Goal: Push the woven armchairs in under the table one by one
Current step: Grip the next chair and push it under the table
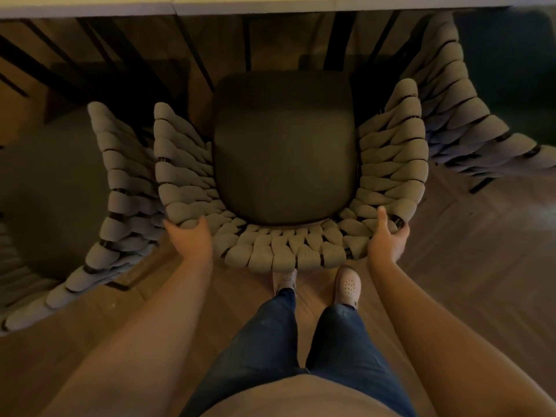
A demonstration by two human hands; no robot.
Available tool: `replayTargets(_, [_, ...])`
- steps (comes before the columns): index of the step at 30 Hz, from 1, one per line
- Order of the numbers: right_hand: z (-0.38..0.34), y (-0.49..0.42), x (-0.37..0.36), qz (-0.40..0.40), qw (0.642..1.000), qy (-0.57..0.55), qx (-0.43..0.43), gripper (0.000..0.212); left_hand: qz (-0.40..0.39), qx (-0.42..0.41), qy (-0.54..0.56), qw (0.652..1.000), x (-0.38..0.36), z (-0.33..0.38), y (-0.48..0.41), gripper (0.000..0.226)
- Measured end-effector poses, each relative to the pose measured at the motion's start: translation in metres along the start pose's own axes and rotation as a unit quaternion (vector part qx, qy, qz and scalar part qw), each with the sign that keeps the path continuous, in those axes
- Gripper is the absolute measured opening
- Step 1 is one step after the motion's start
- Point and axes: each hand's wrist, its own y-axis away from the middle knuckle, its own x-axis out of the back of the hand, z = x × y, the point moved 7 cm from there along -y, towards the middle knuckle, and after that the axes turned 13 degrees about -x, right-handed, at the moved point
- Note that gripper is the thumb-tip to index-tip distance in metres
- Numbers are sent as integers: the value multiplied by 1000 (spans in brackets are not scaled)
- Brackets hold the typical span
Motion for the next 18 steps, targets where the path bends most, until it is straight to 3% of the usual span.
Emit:
replayTargets(3, [-3,-8,-2,22,997,48,-59,68,17,116,69,991,-5,-8,3,65])
replayTargets(13, [-22,-8,-5,37,997,24,-70,43,-16,140,25,990,-3,-3,-2,70])
replayTargets(18, [-55,-15,-5,37,998,24,-34,49,-10,177,67,982,-20,2,11,72])
